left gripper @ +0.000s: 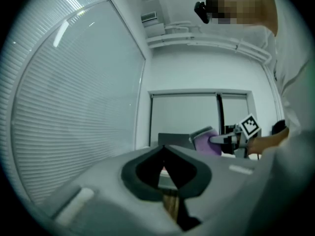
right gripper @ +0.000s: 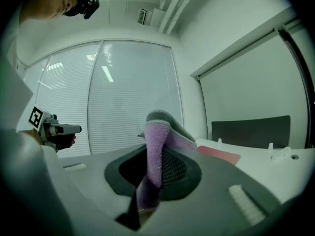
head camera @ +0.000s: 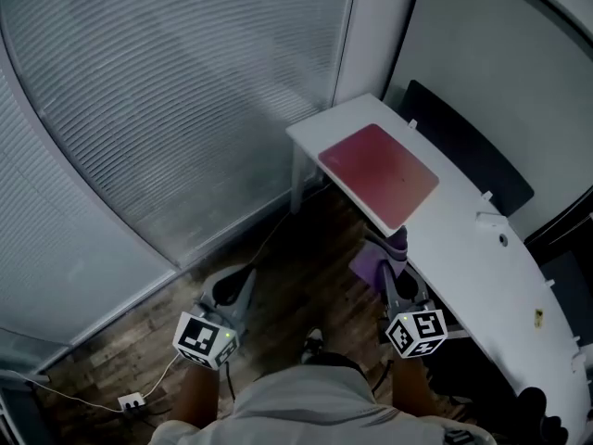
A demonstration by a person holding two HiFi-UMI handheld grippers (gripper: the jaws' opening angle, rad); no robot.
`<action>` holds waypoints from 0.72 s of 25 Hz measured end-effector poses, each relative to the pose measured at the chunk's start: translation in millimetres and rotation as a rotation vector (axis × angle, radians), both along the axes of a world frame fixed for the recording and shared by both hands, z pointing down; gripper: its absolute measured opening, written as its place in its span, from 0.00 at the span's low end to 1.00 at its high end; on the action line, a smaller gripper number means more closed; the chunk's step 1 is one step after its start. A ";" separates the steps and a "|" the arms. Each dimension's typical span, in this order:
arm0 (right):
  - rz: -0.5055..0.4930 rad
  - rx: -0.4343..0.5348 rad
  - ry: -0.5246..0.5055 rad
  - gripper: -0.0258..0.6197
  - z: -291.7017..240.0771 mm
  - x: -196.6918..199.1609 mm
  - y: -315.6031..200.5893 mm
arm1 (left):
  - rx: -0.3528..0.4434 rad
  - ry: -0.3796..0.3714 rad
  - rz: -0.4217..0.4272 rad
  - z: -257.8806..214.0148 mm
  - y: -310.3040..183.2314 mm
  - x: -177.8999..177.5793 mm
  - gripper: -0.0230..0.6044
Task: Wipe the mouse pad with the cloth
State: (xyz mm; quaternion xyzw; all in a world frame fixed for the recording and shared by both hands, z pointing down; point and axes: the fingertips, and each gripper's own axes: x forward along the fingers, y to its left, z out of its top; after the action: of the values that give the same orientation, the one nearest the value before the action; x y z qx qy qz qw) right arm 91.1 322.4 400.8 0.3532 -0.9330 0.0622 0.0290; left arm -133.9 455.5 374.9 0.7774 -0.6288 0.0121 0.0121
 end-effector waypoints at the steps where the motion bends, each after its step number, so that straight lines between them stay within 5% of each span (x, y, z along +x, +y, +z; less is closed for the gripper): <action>1: 0.004 -0.004 -0.001 0.11 0.6 1.3 -17.6 | -0.001 0.002 0.003 -1.1 -18.2 0.7 0.04; 11: 0.072 -0.046 -0.025 0.11 12.3 40.6 -195.4 | -0.010 -0.020 0.071 -7.0 -209.4 35.0 0.04; 18: 0.124 -0.054 -0.020 0.12 17.9 49.3 -273.2 | -0.016 -0.013 0.138 -0.5 -306.1 38.2 0.04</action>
State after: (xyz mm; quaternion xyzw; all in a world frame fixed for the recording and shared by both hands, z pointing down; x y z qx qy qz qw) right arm 140.4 49.3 418.7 0.4088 -0.9076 0.0926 0.0255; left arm -95.7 149.3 374.3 0.8185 -0.5739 0.0231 0.0135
